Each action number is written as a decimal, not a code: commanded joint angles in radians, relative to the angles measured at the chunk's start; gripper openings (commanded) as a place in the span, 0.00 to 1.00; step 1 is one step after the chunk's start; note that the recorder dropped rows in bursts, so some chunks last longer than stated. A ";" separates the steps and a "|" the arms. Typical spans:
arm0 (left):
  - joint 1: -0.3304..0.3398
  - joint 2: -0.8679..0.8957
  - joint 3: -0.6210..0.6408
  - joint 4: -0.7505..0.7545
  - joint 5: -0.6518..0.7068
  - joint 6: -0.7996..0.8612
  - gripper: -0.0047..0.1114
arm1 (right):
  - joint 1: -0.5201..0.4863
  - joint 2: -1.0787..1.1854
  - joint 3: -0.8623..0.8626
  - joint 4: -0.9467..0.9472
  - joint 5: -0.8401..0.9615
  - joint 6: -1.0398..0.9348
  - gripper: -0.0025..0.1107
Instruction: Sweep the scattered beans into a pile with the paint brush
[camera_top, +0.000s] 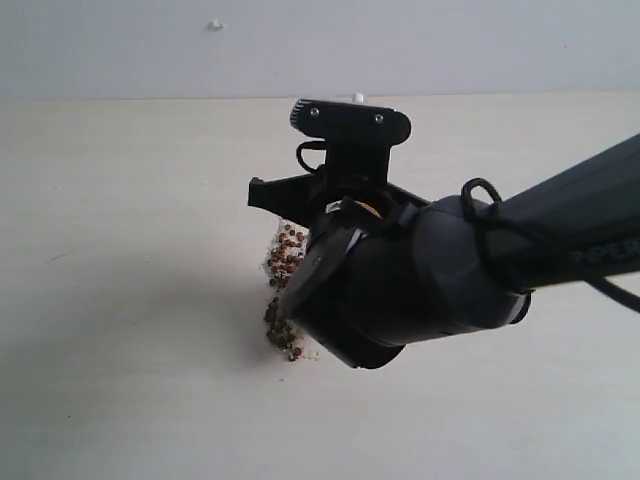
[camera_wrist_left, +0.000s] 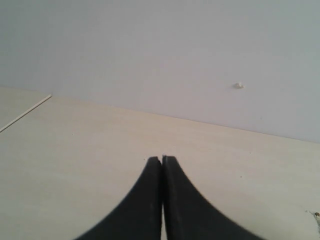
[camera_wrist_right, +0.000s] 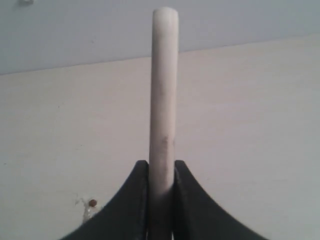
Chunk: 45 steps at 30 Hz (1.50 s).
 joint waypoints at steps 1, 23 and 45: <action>-0.004 -0.003 0.005 -0.006 -0.002 -0.003 0.04 | 0.002 -0.078 -0.006 0.033 -0.060 -0.172 0.02; -0.004 -0.003 0.005 -0.006 -0.002 -0.003 0.04 | -0.023 0.081 -0.006 -0.158 0.069 -0.063 0.02; -0.004 -0.003 0.005 -0.006 -0.002 -0.003 0.04 | -0.021 -0.146 -0.006 -0.110 -0.088 -0.403 0.02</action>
